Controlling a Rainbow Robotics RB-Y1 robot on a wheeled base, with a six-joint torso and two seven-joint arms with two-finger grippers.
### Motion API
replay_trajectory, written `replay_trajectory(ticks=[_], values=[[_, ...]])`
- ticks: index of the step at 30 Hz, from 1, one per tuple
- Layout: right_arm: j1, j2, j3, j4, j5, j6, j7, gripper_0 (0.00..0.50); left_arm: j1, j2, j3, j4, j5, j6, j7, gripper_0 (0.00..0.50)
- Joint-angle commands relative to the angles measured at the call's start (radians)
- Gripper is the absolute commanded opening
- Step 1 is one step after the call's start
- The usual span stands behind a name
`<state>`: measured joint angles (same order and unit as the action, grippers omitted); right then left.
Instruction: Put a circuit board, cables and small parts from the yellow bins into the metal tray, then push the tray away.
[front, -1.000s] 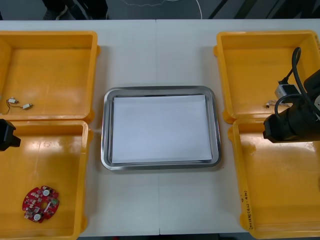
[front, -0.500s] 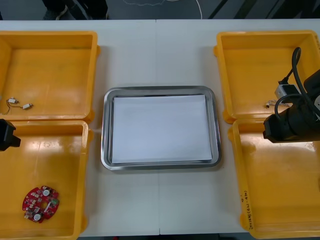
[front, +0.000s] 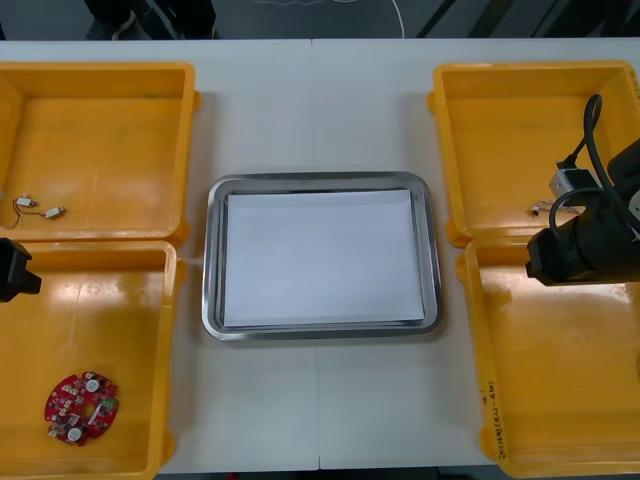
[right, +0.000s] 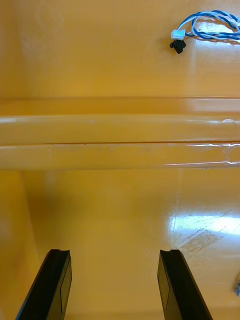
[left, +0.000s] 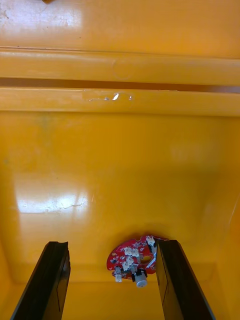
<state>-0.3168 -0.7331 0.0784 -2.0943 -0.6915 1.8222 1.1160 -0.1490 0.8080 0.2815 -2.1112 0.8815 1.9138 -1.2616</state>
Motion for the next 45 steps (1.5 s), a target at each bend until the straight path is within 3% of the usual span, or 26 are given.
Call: replay_trajectory(ticks=[1, 6, 10, 17, 29, 39, 45], values=[[0.045, -0.015, -0.011, 0.016, 0.000, -0.003, 0.027, 0.500, 0.023, 0.045, 0.028, -0.007, -0.003, 0.006, -0.091, 0.500], [0.036, -0.037, -0.019, 0.030, -0.019, -0.003, 0.034, 0.500, 0.037, 0.043, 0.010, -0.012, 0.008, 0.006, -0.090, 0.500], [0.036, -0.071, -0.042, 0.030, -0.100, -0.001, 0.038, 0.500, 0.037, 0.045, 0.010, -0.035, 0.016, 0.006, -0.070, 0.500], [0.036, -0.131, -0.085, 0.028, -0.194, 0.012, 0.076, 0.500, 0.048, 0.045, 0.010, -0.078, 0.039, 0.006, 0.133, 0.500], [0.078, -0.195, -0.094, 0.026, -0.210, 0.000, 0.107, 0.500, 0.134, 0.045, 0.010, -0.207, 0.056, 0.006, 0.426, 0.500], [0.225, -0.227, -0.163, 0.026, -0.230, -0.124, 0.131, 0.500, 0.216, 0.042, 0.008, -0.297, 0.053, 0.006, 0.662, 0.500], [0.308, -0.252, -0.200, 0.025, -0.238, -0.207, 0.146, 0.500, 0.252, 0.039, -0.033, -0.328, 0.011, 0.006, 0.827, 0.500]])
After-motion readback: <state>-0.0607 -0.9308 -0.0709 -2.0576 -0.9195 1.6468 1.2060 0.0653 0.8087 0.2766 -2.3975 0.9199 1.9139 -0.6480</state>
